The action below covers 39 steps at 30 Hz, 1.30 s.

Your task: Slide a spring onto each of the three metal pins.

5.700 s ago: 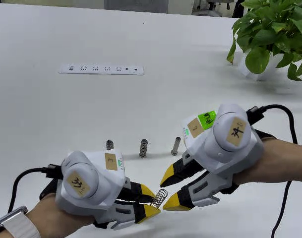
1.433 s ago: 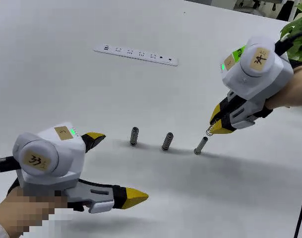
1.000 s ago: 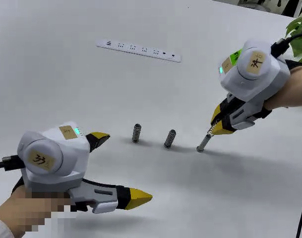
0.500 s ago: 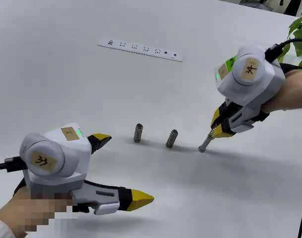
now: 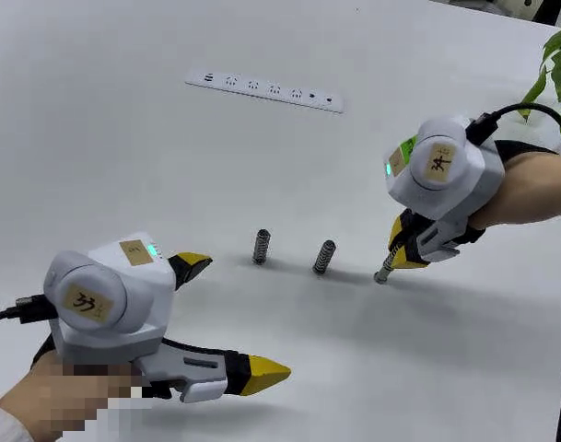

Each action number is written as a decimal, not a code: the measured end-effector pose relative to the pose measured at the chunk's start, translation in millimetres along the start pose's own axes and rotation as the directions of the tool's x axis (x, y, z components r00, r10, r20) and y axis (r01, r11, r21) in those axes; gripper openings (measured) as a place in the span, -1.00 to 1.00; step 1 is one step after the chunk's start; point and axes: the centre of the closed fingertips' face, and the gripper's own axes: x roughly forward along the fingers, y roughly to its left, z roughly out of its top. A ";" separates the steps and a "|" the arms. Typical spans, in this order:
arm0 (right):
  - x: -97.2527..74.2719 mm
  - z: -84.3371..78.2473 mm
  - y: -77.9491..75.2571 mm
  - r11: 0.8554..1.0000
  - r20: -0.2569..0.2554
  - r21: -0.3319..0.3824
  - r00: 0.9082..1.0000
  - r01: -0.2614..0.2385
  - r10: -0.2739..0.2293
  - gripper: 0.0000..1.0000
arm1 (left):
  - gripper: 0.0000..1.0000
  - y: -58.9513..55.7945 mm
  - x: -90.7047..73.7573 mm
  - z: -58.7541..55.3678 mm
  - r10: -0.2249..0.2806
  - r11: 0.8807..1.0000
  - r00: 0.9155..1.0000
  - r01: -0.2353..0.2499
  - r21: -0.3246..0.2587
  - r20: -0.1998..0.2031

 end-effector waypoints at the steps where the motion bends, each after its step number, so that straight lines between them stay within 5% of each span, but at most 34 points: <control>1: 2.0 -0.3 0.4 1.000 -0.001 0.003 1.000 -0.005 0.005 -0.75 | 0.97 -0.1 0.0 0.1 0.000 1.000 1.000 0.000 0.000 0.000; 17: 22.5 -3.0 1.4 1.000 -0.030 -0.003 1.000 -0.007 0.007 -0.75 | 0.98 0.0 0.4 -1.6 0.000 1.000 1.000 0.000 -0.005 -0.003; 30: 21.4 -4.2 3.3 1.000 -0.015 0.006 1.000 -0.007 0.007 -0.74 | 0.97 -0.5 0.8 -2.4 -0.003 1.000 1.000 0.003 -0.001 -0.003; 39: 13.4 1.6 6.8 0.999 0.065 0.042 0.998 0.003 -0.006 -0.29 | 0.98 -1.4 -0.9 0.1 0.000 1.000 1.000 0.000 -0.002 0.005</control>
